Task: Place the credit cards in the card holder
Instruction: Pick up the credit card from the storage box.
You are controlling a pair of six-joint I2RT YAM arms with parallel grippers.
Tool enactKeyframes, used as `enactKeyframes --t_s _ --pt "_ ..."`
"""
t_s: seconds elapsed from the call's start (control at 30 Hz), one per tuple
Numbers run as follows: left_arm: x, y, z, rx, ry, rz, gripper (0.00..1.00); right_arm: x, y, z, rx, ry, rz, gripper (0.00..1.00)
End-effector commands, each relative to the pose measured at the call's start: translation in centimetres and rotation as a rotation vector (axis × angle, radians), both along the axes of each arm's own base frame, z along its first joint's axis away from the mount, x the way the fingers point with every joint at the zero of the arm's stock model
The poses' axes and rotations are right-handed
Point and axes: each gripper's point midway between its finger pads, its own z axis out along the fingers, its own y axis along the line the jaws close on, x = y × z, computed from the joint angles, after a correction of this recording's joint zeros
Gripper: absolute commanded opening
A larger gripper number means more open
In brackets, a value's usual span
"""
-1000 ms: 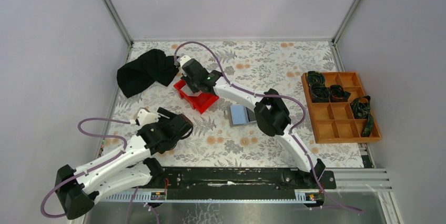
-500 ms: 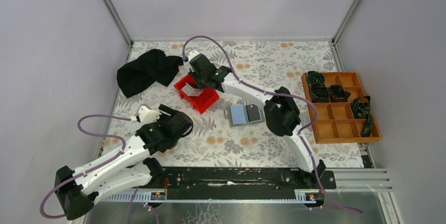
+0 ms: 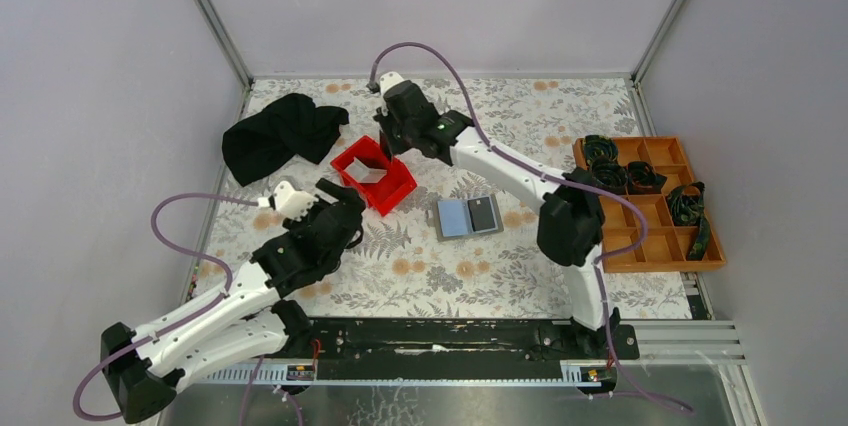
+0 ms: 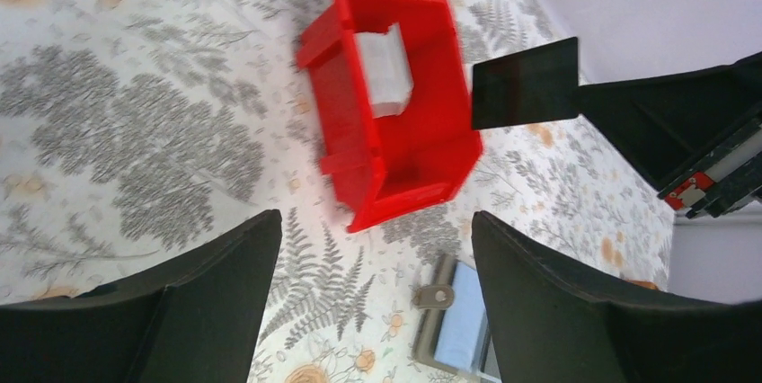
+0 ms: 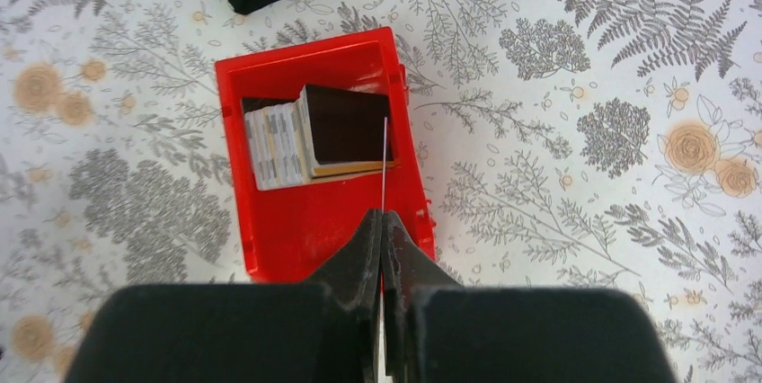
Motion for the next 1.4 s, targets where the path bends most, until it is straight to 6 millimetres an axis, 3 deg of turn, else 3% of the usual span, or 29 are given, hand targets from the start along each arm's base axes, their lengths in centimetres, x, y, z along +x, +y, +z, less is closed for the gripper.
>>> enactKeyframes --t_s 0.0,0.17,0.37,0.47,0.7,1.0,1.37 --pt "2.3 -2.3 5.5 0.026 -0.180 -0.127 0.85 -1.0 -1.8 6.7 0.134 -0.032 -0.019 0.00" --pt "3.3 -4.9 7.8 0.040 -0.274 -0.325 0.89 -2.7 -5.3 8.3 0.161 0.017 -0.024 0.00" --pt "3.4 -9.9 8.6 0.053 -0.358 -0.742 0.91 -6.9 -8.6 9.9 0.154 0.072 0.042 0.00" --pt "2.8 -12.1 8.8 0.006 -0.393 -0.933 0.91 -9.3 -10.3 10.9 0.153 0.082 0.070 0.00" --pt "0.0 -16.7 9.6 -0.143 -0.459 -1.292 0.90 -14.0 -13.6 10.1 0.135 0.149 0.109 0.00" --pt "-2.2 -17.9 9.5 -0.209 -0.497 -1.455 0.84 -18.5 -14.9 9.4 0.169 0.273 0.163 0.00" --pt "-3.8 -18.0 8.8 -0.230 -0.522 -1.530 0.82 -21.5 -14.7 9.7 0.224 0.397 0.248 0.00"
